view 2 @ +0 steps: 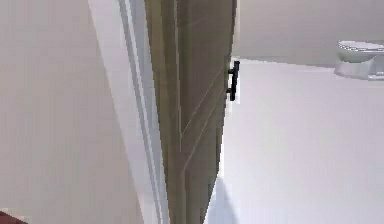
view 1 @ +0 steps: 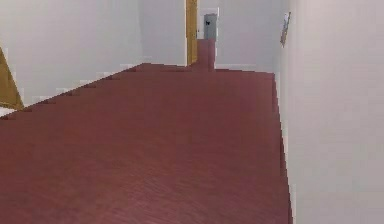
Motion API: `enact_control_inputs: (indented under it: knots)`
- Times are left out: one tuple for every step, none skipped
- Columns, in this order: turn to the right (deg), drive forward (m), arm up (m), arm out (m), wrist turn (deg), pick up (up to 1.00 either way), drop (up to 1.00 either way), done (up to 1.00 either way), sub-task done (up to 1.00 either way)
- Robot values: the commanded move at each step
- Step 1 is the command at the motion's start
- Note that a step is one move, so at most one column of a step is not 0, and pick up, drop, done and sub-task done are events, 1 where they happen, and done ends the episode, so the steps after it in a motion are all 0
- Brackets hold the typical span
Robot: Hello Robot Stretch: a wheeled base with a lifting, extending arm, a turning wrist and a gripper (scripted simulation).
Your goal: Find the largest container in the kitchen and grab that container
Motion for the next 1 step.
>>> enact_control_inputs:
  knots:
    - [0.0, 1.0, 0.0, 0.0, 0.0, 0.0, 0.0, 0.0, 0.0]
